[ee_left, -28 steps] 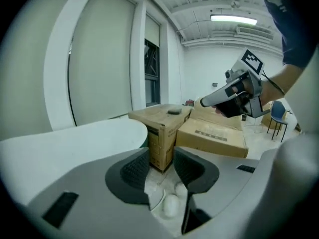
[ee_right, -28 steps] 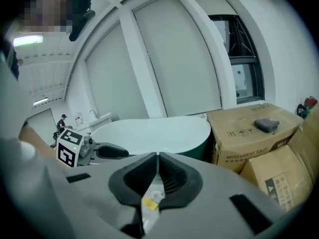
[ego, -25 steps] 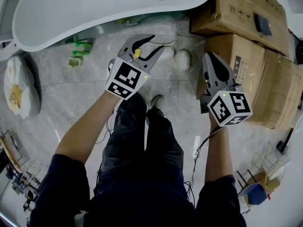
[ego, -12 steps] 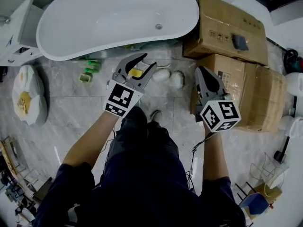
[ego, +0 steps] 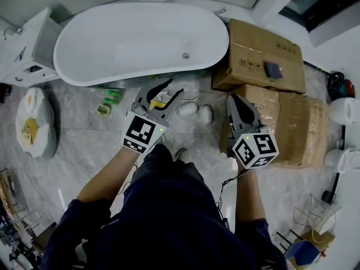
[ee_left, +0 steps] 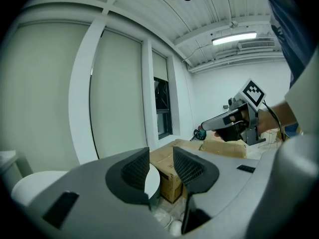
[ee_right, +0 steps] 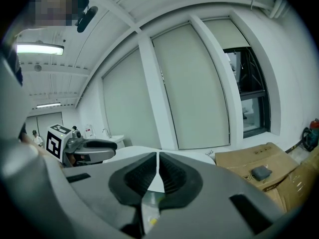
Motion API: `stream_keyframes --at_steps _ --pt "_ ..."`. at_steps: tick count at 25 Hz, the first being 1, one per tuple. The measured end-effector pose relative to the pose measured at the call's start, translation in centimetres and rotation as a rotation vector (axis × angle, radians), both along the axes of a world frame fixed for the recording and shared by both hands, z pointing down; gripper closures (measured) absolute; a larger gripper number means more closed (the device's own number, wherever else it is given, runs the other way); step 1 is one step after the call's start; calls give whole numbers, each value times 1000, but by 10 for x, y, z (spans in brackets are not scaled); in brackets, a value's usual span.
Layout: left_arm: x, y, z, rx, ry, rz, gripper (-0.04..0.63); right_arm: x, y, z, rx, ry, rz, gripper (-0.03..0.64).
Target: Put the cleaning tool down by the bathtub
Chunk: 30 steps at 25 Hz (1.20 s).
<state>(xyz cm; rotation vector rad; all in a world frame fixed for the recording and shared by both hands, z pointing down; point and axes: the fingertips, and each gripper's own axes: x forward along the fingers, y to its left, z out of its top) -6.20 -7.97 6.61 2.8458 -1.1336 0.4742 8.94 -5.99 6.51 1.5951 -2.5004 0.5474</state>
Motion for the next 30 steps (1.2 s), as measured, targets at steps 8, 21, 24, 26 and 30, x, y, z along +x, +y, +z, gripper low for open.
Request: stream_keyframes --at_steps 8,21,24,26,30 --pt "-4 6 -26 35 18 -2 439 -6 9 -24 34 0 -8 597" --pt "3 17 -41 54 25 8 515 -8 16 -36 57 -5 -28 597" --pt "4 16 -44 59 27 8 521 -6 15 -38 63 -1 -28 597" --pt "6 15 -45 61 30 10 525 -5 14 -39 67 -1 -26 597" --pt "11 16 -49 63 32 12 533 -2 15 -42 75 -12 -26 598"
